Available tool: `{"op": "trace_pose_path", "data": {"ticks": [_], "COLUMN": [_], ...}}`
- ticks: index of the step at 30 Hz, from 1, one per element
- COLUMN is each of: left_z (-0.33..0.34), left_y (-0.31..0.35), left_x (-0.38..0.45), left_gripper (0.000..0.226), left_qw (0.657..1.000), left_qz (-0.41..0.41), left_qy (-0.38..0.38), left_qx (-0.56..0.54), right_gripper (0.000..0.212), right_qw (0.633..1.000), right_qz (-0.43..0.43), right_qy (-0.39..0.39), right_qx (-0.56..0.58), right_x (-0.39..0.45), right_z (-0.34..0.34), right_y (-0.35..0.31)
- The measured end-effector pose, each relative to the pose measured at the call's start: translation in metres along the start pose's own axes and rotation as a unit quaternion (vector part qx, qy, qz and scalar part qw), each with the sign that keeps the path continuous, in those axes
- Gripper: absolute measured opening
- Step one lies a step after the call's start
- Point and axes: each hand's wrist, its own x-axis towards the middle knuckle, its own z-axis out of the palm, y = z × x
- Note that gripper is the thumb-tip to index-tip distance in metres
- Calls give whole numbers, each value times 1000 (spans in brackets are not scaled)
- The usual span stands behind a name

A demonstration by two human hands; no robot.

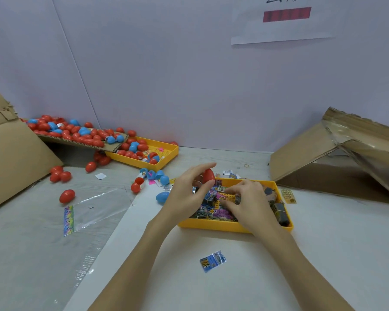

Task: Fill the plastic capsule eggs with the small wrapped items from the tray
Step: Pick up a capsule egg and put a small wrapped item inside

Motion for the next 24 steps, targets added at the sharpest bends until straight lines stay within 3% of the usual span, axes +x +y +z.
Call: {"op": "trace_pose_path", "data": {"ticks": [7,13,21,24], "left_z": [0,-1,2,-1], "left_y": [1,-2,-1,1], "left_x": [-1,0,-2,-1], "left_gripper": [33,34,37,29], "left_qw": [999,998,998,998], "left_qz": [-4,-5,-16,-48], "left_qy": [-35,-25,-40,-29], "left_qx": [8,48,54,37], "right_gripper": [10,22,9,8], "right_qw": [1000,998,998,998], "right_qz": [14,-7,-9,-31], "right_qy": [-7,-29,6,60], "right_qx": [-27,-63,-70,-17], "right_x": [2,2,2,1], "right_z": [3,2,4,4], "right_y": [-3,-5,-5,-3]}}
